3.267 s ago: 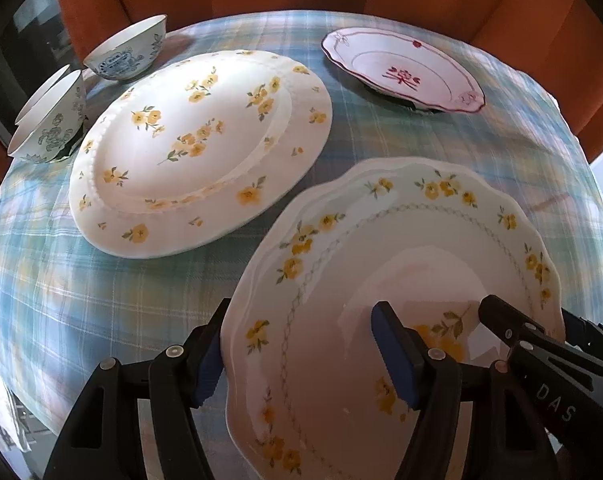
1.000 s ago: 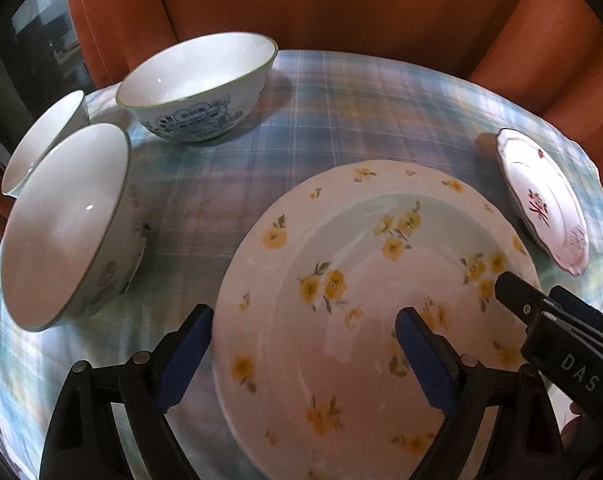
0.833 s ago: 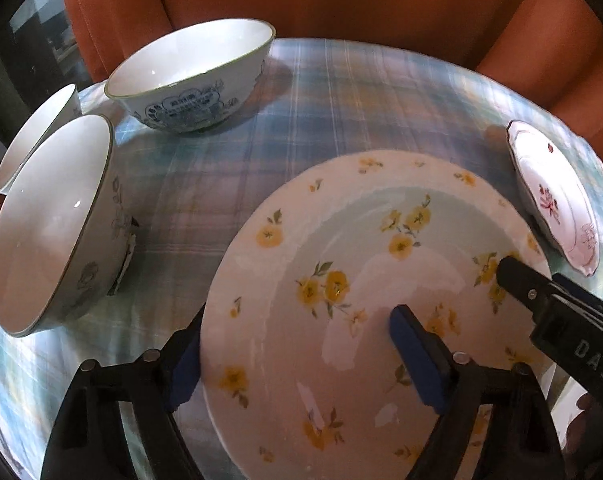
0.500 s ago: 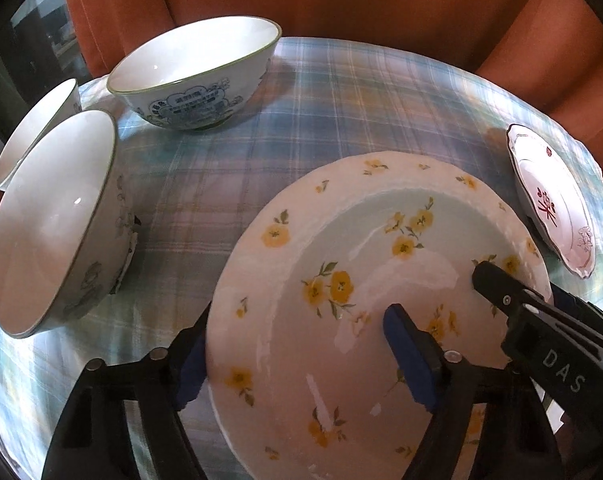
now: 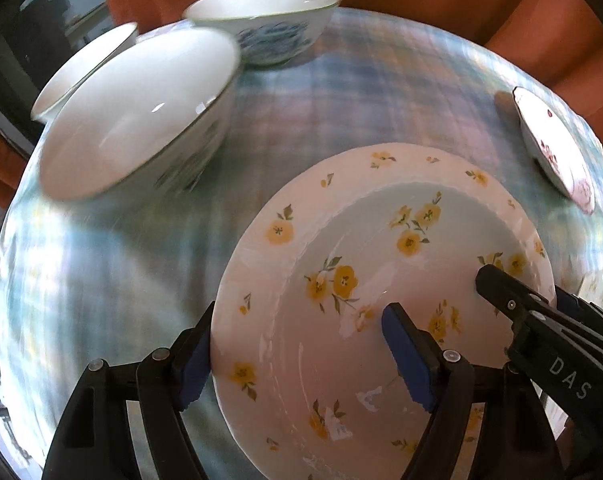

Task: Organize plates and bowls
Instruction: 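Grasp the rim of the deep yellow-flower plate with both grippers, then lift the deep plate with both grippers and carry it over the scalloped plate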

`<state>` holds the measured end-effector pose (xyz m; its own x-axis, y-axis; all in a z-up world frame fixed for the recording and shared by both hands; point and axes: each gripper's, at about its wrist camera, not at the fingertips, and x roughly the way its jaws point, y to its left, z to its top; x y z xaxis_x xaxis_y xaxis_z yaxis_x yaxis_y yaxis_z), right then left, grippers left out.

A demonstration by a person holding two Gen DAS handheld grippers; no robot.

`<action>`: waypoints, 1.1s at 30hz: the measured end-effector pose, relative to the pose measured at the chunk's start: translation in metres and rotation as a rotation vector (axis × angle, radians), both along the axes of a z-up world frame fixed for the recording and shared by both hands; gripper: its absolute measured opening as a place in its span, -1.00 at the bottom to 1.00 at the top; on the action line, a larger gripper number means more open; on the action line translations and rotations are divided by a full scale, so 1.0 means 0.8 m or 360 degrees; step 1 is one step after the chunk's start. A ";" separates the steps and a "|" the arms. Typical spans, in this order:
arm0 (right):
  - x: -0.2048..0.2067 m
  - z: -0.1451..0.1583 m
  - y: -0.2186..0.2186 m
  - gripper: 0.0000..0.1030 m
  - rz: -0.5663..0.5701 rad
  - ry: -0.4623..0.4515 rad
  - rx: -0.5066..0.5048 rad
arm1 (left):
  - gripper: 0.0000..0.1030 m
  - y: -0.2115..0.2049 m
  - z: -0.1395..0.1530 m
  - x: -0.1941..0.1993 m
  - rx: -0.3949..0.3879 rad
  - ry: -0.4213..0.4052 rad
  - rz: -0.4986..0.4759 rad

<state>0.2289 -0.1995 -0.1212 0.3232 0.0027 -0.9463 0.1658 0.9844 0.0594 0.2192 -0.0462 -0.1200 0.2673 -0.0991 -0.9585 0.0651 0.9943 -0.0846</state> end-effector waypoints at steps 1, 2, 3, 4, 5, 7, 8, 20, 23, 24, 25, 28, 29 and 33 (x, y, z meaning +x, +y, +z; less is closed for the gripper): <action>-0.007 -0.001 0.009 0.22 0.0006 0.0011 0.0006 | 0.57 0.005 0.000 -0.007 0.0003 0.0004 0.0003; -0.012 -0.001 0.013 0.22 0.0009 0.0018 0.0011 | 0.57 0.009 0.000 -0.013 0.0006 0.0007 0.0003; -0.019 -0.001 0.018 0.22 0.0016 0.0029 0.0018 | 0.57 0.013 0.000 -0.020 0.0010 0.0012 0.0002; -0.026 -0.001 0.022 0.22 0.0024 0.0040 0.0024 | 0.57 0.016 -0.001 -0.025 0.0013 0.0016 -0.0002; -0.032 -0.001 0.026 0.22 0.0033 0.0052 0.0031 | 0.57 0.018 -0.001 -0.028 0.0015 0.0018 -0.0006; -0.041 -0.002 0.031 0.22 0.0051 0.0069 0.0039 | 0.57 0.019 -0.001 -0.036 0.0025 0.0023 -0.0013; -0.046 -0.003 0.034 0.22 0.0063 0.0076 0.0040 | 0.57 0.018 -0.001 -0.038 0.0033 0.0028 -0.0015; -0.056 -0.005 0.044 0.35 0.0192 0.0025 -0.0027 | 0.71 0.013 -0.008 -0.051 -0.0024 0.0055 0.0001; -0.056 -0.004 0.045 0.35 0.0181 0.0036 -0.0050 | 0.69 0.007 -0.009 -0.048 -0.0025 0.0063 0.0007; -0.055 -0.004 0.046 0.35 0.0179 0.0040 -0.0052 | 0.68 0.007 -0.009 -0.048 -0.0026 0.0074 0.0004; -0.056 -0.003 0.046 0.35 0.0170 0.0051 -0.0053 | 0.68 0.009 -0.008 -0.051 -0.0027 0.0080 -0.0006; -0.059 -0.001 0.047 0.35 0.0146 0.0073 -0.0059 | 0.68 0.011 -0.002 -0.053 -0.0030 0.0075 -0.0034; -0.059 0.000 0.047 0.35 0.0136 0.0076 -0.0062 | 0.68 0.013 0.002 -0.055 -0.0028 0.0068 -0.0043; -0.072 0.016 0.047 0.35 0.0086 0.0059 -0.0091 | 0.67 0.011 0.017 -0.059 -0.0052 0.0030 -0.0093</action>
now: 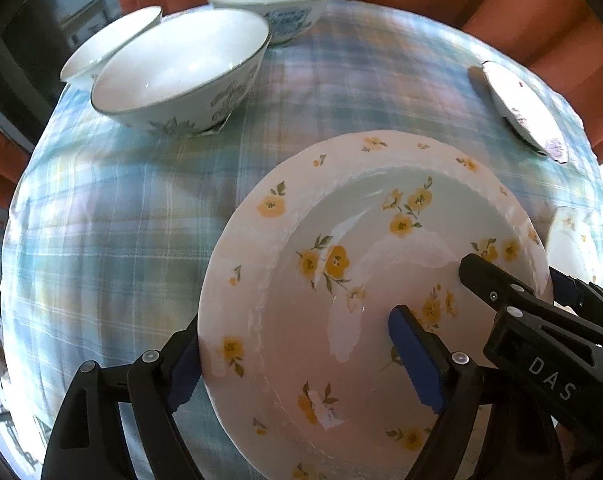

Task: Organize plates and bowls
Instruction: 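Lift the deep plate with both grippers and carry it over the scalloped plate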

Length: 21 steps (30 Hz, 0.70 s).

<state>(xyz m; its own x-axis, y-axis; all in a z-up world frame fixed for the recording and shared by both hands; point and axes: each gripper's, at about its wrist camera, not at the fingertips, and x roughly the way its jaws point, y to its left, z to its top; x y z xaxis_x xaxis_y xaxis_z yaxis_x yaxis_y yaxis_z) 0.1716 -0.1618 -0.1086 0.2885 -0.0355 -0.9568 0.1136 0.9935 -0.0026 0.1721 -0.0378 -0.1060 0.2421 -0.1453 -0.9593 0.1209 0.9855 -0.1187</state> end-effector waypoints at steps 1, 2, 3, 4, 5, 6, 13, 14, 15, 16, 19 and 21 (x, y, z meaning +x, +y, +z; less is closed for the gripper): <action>-0.004 0.007 0.000 0.35 -0.0017 -0.0013 -0.0013 | 0.67 0.000 0.004 -0.001 -0.0010 -0.0011 -0.0014; -0.003 0.009 0.001 0.35 -0.0028 -0.0021 -0.0020 | 0.67 -0.004 0.003 -0.007 -0.0016 -0.0022 -0.0023; -0.006 0.015 0.002 0.35 -0.0046 -0.0036 -0.0030 | 0.67 -0.004 0.007 -0.008 -0.0028 -0.0033 -0.0040; -0.009 0.020 0.001 0.35 -0.0059 -0.0047 -0.0037 | 0.67 -0.005 0.011 -0.008 -0.0036 -0.0041 -0.0055; -0.012 0.025 0.002 0.35 -0.0076 -0.0062 -0.0046 | 0.67 0.000 0.022 -0.019 -0.0040 -0.0046 -0.0068; -0.017 0.032 0.002 0.35 -0.0101 -0.0079 -0.0055 | 0.67 0.000 0.026 -0.021 -0.0044 -0.0051 -0.0086; -0.033 0.057 -0.003 0.35 -0.0200 -0.0128 -0.0075 | 0.66 -0.006 0.055 -0.030 -0.0038 -0.0107 -0.0153; -0.034 0.060 -0.006 0.35 -0.0206 -0.0137 -0.0074 | 0.66 -0.009 0.057 -0.030 -0.0034 -0.0118 -0.0154; -0.037 0.063 -0.008 0.35 -0.0209 -0.0143 -0.0072 | 0.65 -0.013 0.059 -0.031 -0.0029 -0.0131 -0.0155; -0.039 0.065 -0.012 0.35 -0.0210 -0.0156 -0.0068 | 0.65 -0.018 0.061 -0.034 -0.0023 -0.0142 -0.0153; -0.046 0.067 -0.022 0.35 -0.0200 -0.0183 -0.0058 | 0.65 -0.032 0.064 -0.039 -0.0009 -0.0157 -0.0136; -0.048 0.067 -0.031 0.35 -0.0192 -0.0189 -0.0046 | 0.65 -0.046 0.063 -0.041 -0.0004 -0.0155 -0.0110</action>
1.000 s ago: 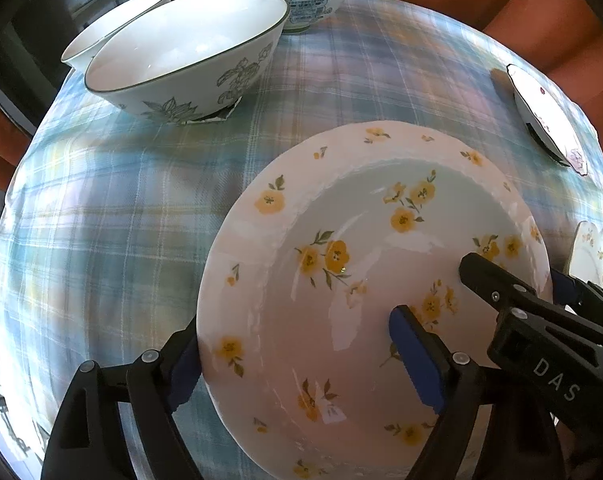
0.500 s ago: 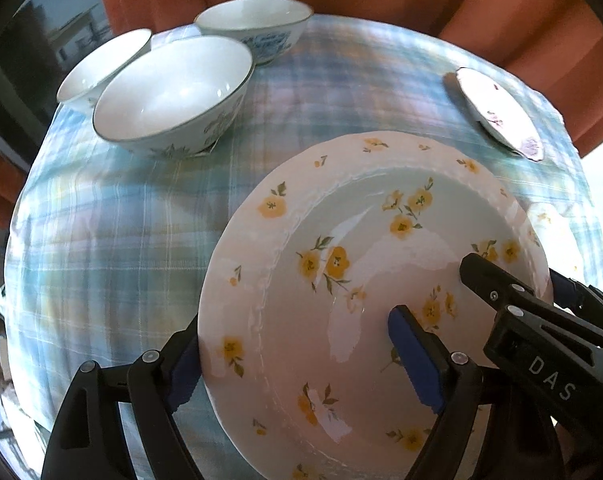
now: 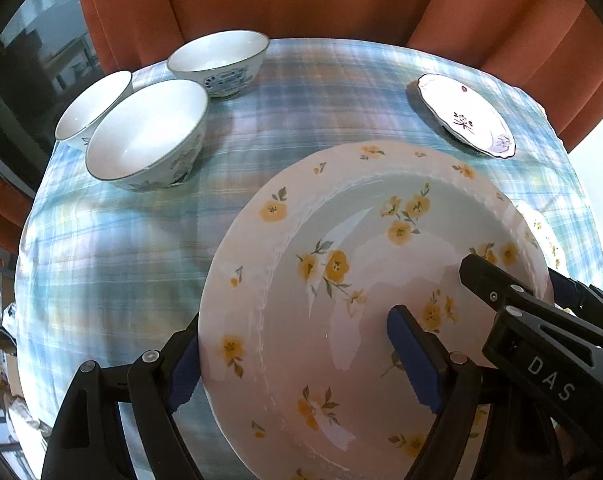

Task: Organize plates and bowls
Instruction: 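Lift the deep plate with both grippers and carry it over the scalloped plate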

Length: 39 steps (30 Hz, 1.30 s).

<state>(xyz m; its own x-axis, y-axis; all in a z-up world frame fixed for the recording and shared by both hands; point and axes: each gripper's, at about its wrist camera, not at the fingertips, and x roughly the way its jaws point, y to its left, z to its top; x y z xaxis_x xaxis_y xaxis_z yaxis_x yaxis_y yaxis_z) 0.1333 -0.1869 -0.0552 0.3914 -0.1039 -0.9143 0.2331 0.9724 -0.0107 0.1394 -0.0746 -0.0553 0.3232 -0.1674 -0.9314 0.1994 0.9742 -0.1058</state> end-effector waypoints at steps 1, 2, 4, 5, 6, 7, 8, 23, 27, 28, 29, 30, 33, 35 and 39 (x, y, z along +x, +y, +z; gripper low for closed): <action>-0.001 0.001 -0.007 0.35 0.0013 0.0000 0.0003 | 0.65 -0.008 0.001 -0.002 -0.0005 0.0009 0.0019; -0.001 0.002 -0.015 0.35 0.0030 0.0009 0.0003 | 0.65 -0.013 0.001 -0.002 -0.0010 0.0015 0.0030; -0.002 0.006 -0.030 0.35 0.0059 0.0025 -0.0004 | 0.65 -0.032 0.005 -0.007 -0.0024 0.0015 0.0056; -0.003 0.009 -0.036 0.35 0.0072 0.0028 -0.0011 | 0.65 -0.038 0.006 -0.007 -0.0027 0.0010 0.0063; -0.004 0.013 -0.044 0.35 0.0085 0.0026 -0.0019 | 0.65 -0.046 0.007 -0.008 -0.0030 0.0004 0.0073; -0.005 0.017 -0.054 0.35 0.0097 0.0022 -0.0025 | 0.65 -0.057 0.009 -0.010 -0.0034 0.0000 0.0087; -0.006 0.020 -0.063 0.35 0.0108 0.0018 -0.0029 | 0.65 -0.063 0.010 -0.012 -0.0036 -0.0004 0.0095; -0.022 0.039 -0.184 0.35 0.0179 -0.0038 -0.0027 | 0.65 -0.180 0.012 -0.031 -0.0050 -0.0059 0.0187; -0.024 0.037 -0.212 0.35 0.0196 -0.0040 -0.0029 | 0.64 -0.206 0.008 -0.036 -0.0055 -0.0055 0.0210; -0.025 0.036 -0.220 0.35 0.0202 -0.0039 -0.0030 | 0.64 -0.212 0.007 -0.037 -0.0058 -0.0053 0.0214; -0.026 0.035 -0.227 0.35 0.0204 -0.0036 -0.0029 | 0.64 -0.217 0.005 -0.038 -0.0059 -0.0050 0.0218; -0.027 0.035 -0.231 0.35 0.0204 -0.0034 -0.0028 | 0.64 -0.222 0.005 -0.038 -0.0061 -0.0049 0.0221; -0.029 0.033 -0.248 0.35 0.0207 -0.0027 -0.0031 | 0.64 -0.237 0.000 -0.039 -0.0065 -0.0037 0.0225; -0.030 0.030 -0.259 0.35 0.0206 -0.0019 -0.0033 | 0.64 -0.245 -0.006 -0.039 -0.0068 -0.0019 0.0227; -0.031 0.021 -0.275 0.35 0.0203 0.0018 -0.0043 | 0.64 -0.258 -0.019 -0.037 -0.0076 0.0034 0.0233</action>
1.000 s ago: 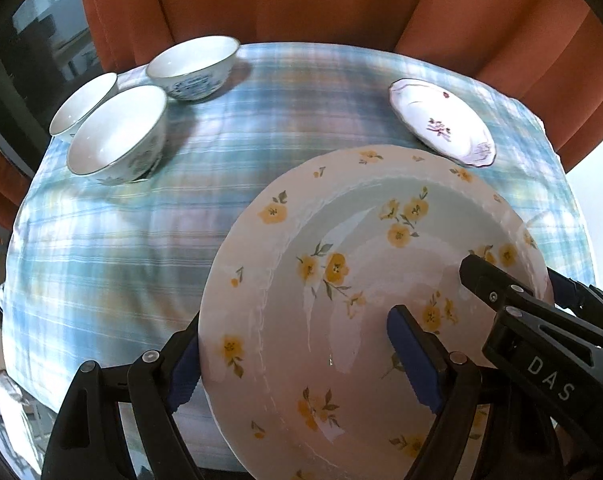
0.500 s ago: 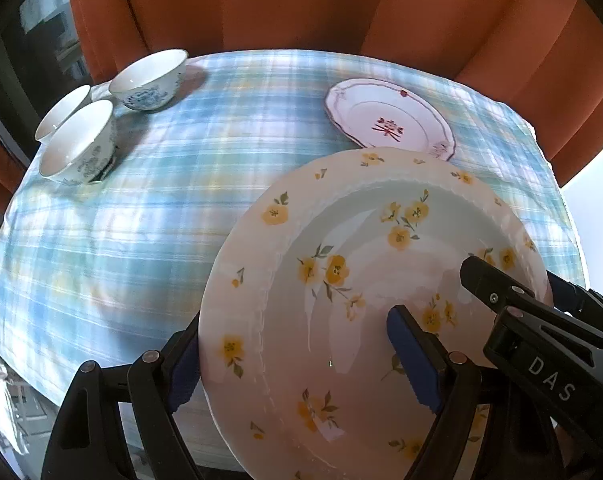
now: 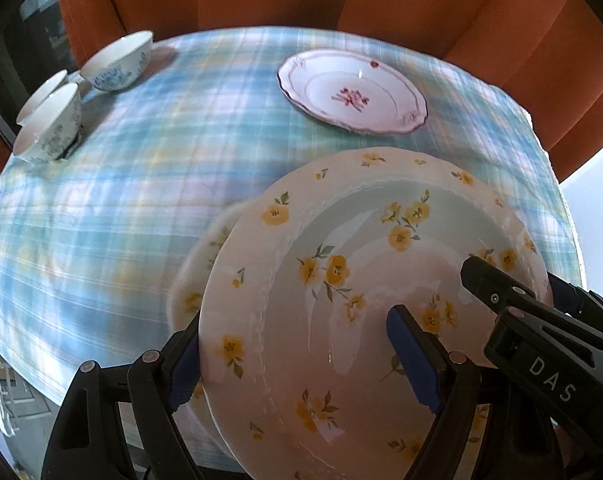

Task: Organize plates and bowls
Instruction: 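Lift the deep plate with both grippers and carry it over the scalloped plate, then lower the deep plate onto the scalloped plate and open both grippers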

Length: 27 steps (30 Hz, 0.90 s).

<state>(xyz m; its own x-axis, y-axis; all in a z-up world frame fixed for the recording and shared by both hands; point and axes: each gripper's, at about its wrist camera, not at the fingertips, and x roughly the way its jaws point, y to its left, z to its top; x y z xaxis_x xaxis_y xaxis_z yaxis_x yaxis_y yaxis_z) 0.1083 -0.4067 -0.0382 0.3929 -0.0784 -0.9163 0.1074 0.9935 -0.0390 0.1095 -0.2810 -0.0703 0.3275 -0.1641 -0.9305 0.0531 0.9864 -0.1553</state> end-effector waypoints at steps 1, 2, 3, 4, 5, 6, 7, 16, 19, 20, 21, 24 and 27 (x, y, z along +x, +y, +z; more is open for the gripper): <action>0.000 -0.002 -0.002 0.35 -0.0001 0.0010 -0.0002 | 0.64 -0.003 -0.003 0.000 -0.0003 0.0012 0.0003; -0.001 -0.006 -0.006 0.35 -0.0001 0.0026 -0.0005 | 0.64 -0.006 -0.006 0.001 -0.0006 0.0028 0.0005; -0.001 -0.008 -0.009 0.35 -0.0001 0.0034 -0.0006 | 0.64 -0.008 -0.010 0.002 -0.0010 0.0043 0.0008; -0.001 -0.011 -0.012 0.35 0.0000 0.0045 -0.0009 | 0.64 -0.009 -0.013 0.001 -0.0014 0.0056 0.0010; -0.001 -0.014 -0.015 0.35 0.0002 0.0059 -0.0011 | 0.64 -0.010 -0.014 0.001 -0.0016 0.0066 0.0013; -0.001 -0.017 -0.015 0.35 0.0003 0.0069 -0.0014 | 0.64 -0.011 -0.017 0.001 -0.0019 0.0079 0.0019; -0.001 -0.020 -0.017 0.35 0.0008 0.0079 -0.0016 | 0.65 -0.011 -0.020 0.001 -0.0024 0.0091 0.0024; 0.004 -0.032 -0.016 0.35 0.0073 0.0108 -0.0033 | 0.69 -0.007 -0.035 -0.002 -0.0051 0.0140 0.0076; 0.003 -0.032 -0.012 0.35 0.0086 0.0097 -0.0048 | 0.70 -0.003 -0.040 -0.003 -0.0078 0.0163 0.0095; 0.002 -0.032 -0.011 0.35 0.0089 0.0093 -0.0050 | 0.70 -0.002 -0.041 -0.003 -0.0079 0.0167 0.0101; 0.002 -0.032 -0.010 0.35 0.0091 0.0090 -0.0052 | 0.71 -0.001 -0.043 -0.004 -0.0069 0.0170 0.0110; -0.001 -0.034 -0.005 0.31 0.0100 0.0084 -0.0056 | 0.71 -0.003 -0.041 -0.007 0.0004 0.0128 0.0101; -0.003 -0.039 -0.002 0.27 0.0094 0.0102 -0.0055 | 0.72 -0.004 -0.040 -0.011 0.0035 0.0097 0.0092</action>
